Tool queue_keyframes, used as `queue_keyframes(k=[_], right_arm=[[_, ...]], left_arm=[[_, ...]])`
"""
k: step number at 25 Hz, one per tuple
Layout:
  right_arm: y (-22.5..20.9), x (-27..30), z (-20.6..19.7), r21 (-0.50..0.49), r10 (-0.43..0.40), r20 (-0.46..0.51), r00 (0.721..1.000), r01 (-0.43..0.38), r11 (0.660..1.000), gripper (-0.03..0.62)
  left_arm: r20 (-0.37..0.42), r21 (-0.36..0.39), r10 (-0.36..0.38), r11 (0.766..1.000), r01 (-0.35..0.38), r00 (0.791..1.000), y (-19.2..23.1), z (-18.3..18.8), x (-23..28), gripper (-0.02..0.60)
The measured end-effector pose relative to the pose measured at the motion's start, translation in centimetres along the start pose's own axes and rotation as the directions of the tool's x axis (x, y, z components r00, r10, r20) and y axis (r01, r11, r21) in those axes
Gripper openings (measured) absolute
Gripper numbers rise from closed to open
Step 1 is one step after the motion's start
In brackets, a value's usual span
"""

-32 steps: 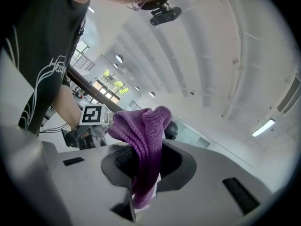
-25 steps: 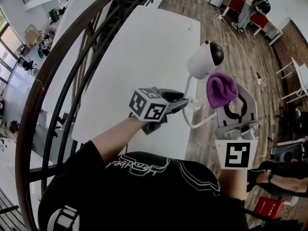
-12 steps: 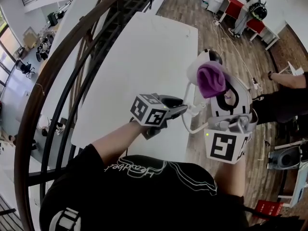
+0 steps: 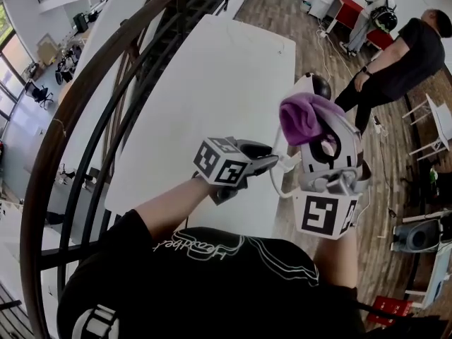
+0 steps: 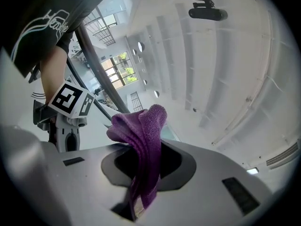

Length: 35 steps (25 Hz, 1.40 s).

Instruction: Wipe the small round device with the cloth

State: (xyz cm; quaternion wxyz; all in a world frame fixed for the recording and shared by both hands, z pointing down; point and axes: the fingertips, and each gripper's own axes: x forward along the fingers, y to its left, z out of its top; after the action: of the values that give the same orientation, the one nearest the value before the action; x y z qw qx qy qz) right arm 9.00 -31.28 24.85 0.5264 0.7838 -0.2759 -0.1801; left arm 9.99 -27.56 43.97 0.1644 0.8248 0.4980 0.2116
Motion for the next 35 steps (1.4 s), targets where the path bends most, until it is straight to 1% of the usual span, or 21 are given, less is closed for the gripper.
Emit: queue_keyframes(k=[7,16,21,23,25,28,30,32,33,34,35], right_arm=[[2.8,0.4,-0.6,0.029,0.054,0.011,0.998,-0.054,0.998,0.058],[6.0,0.5,-1.7,0.148,0.137,0.029,0.990,-0.140,0.979,0.058],[7.3,0.3,-1.9,0.236,0.170,0.041,0.985,-0.175,0.956,0.058],[8.0,0.3,-1.9,0.275,0.191,0.051,0.980,-0.197,0.941,0.058],[8.9,0.4,-1.8,0.326,0.229,0.070,0.971,-0.239,0.915,0.058],[10.1,0.4,-1.4,0.389,0.272,0.101,0.957,-0.290,0.875,0.058],[10.1,0.0,-1.1,0.416,0.266,0.112,0.957,-0.288,0.862,0.058],[9.6,-0.4,-0.9,0.452,0.245,0.127,0.961,-0.276,0.848,0.058],[9.3,-0.6,-0.8,0.479,0.232,0.137,0.963,-0.269,0.836,0.058],[8.9,-0.8,-0.7,0.509,0.219,0.148,0.964,-0.264,0.819,0.058],[8.5,-1.1,-0.6,0.541,0.208,0.161,0.965,-0.263,0.799,0.058]], left_arm=[[0.012,0.028,-0.022,0.999,0.021,1.000,-0.2,-0.1,0.1,0.107],[0.033,0.025,-0.043,0.999,0.042,0.999,-0.3,0.1,0.2,0.107],[0.044,0.021,-0.059,0.998,0.058,0.997,-0.4,0.0,0.0,0.108],[0.050,0.032,-0.067,0.997,0.066,0.996,-0.4,-0.1,-0.1,0.110],[0.069,0.030,-0.072,0.997,0.070,0.995,-0.2,-0.1,-0.6,0.110],[0.117,0.009,-0.040,0.999,0.040,0.992,0.7,0.2,-2.0,0.110],[0.133,0.013,-0.005,1.000,0.003,0.991,1.2,0.3,-3.3,0.110],[0.149,0.050,0.037,0.998,-0.045,0.988,1.3,0.6,-4.9,0.109],[0.161,0.070,0.057,0.995,-0.070,0.985,1.3,0.8,-5.8,0.106],[0.177,0.085,0.077,0.992,-0.093,0.981,1.1,1.0,-6.9,0.094],[0.195,0.094,0.095,0.989,-0.115,0.976,0.7,1.2,-7.8,0.048]])
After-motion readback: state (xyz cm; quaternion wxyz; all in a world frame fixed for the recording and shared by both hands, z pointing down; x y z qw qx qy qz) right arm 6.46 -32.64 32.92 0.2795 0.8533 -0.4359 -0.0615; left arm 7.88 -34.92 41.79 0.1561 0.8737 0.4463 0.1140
